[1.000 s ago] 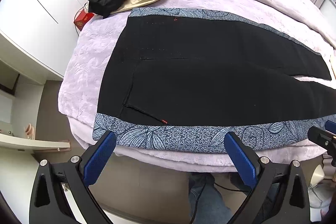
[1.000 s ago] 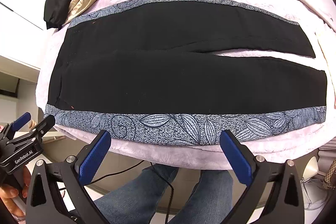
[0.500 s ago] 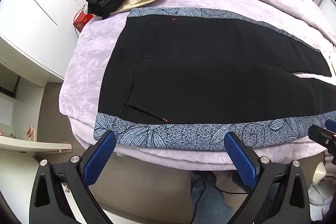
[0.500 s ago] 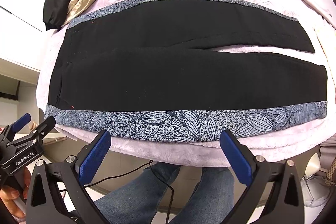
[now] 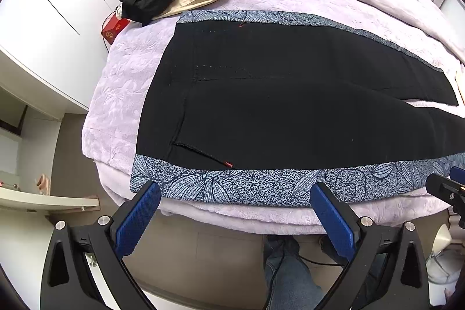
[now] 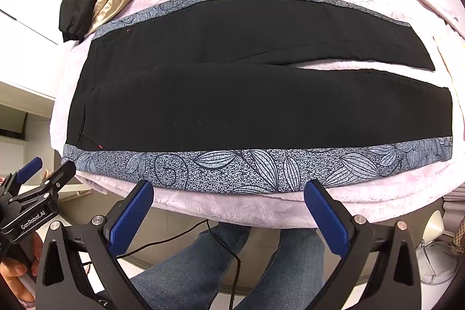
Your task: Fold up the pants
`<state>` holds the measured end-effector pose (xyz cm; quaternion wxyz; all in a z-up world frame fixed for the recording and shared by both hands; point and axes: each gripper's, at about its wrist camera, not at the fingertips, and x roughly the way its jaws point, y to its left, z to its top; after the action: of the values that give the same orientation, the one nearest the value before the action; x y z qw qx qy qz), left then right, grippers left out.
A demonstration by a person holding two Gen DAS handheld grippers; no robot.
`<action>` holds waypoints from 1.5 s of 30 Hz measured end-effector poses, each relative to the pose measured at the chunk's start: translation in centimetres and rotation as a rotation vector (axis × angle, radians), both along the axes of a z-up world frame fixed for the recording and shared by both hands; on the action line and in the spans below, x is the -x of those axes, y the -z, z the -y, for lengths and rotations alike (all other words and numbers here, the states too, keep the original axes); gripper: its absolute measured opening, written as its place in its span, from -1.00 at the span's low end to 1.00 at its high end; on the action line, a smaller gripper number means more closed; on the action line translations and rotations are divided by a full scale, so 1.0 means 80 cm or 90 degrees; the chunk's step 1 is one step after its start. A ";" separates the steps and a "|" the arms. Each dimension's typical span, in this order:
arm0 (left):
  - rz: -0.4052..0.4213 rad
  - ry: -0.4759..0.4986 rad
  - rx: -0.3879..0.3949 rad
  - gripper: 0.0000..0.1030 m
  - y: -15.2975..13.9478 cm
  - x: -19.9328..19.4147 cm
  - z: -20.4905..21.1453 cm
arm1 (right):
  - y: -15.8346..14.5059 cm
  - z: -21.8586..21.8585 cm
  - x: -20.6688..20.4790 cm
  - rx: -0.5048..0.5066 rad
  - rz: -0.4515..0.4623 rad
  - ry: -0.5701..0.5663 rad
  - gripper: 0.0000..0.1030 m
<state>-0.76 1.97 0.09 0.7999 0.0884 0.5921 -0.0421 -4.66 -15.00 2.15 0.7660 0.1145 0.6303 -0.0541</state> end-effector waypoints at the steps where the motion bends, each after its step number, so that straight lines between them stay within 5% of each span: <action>1: 0.000 0.001 0.000 1.00 0.000 0.000 0.000 | 0.000 0.000 0.000 0.000 0.000 0.001 1.00; 45: -0.025 -0.015 0.009 1.00 0.012 -0.013 -0.006 | 0.004 -0.009 -0.014 0.003 -0.012 -0.001 1.00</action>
<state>0.29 2.43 -0.89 0.7891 0.0750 0.6085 -0.0383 -3.57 -14.28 1.82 0.7602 0.1121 0.6374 -0.0560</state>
